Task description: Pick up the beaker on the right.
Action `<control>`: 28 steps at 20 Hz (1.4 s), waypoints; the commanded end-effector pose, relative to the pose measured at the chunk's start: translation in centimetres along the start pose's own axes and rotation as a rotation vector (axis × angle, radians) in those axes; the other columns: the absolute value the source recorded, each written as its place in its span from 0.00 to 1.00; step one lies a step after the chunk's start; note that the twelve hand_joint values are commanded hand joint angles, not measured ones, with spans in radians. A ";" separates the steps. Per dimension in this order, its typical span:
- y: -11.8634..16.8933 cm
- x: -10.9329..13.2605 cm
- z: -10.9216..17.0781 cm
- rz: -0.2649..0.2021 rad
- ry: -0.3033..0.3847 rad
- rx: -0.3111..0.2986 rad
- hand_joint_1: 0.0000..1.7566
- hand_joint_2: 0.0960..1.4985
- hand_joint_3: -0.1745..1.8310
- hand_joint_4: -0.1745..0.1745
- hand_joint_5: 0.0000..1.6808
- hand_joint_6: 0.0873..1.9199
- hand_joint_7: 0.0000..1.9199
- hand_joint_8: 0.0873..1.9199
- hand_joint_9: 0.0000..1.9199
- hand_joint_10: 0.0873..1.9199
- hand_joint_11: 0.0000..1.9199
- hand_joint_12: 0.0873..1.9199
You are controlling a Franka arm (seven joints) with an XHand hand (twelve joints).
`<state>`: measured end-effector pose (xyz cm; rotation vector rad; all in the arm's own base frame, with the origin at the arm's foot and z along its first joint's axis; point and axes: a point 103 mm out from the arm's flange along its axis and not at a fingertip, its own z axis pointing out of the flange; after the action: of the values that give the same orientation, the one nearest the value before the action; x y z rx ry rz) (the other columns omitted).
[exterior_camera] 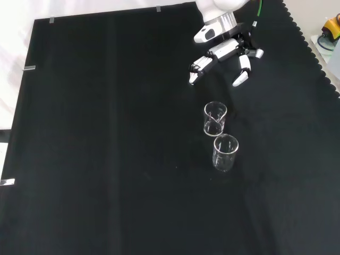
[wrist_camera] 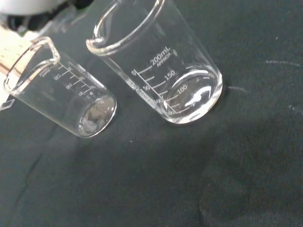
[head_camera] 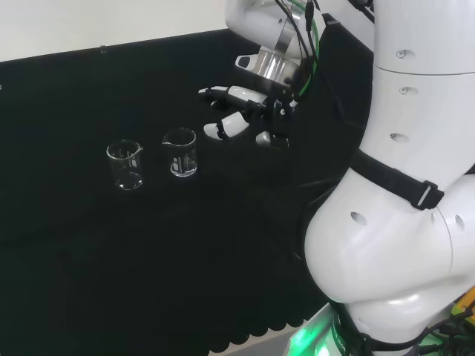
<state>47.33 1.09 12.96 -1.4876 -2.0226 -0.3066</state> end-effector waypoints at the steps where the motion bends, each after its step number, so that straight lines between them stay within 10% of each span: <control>1: 0.2 -0.4 1.0 -0.026 0.043 0.000 0.46 0.21 0.64 0.39 0.12 0.00 0.05 0.24 0.11 0.31 0.00 0.55; 28: 2.8 -1.2 5.1 -0.132 0.222 -0.006 0.44 0.17 0.61 0.36 0.11 0.00 0.06 0.25 0.12 0.30 0.00 0.54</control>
<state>48.44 3.77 7.88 -1.2731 -1.9478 -0.5032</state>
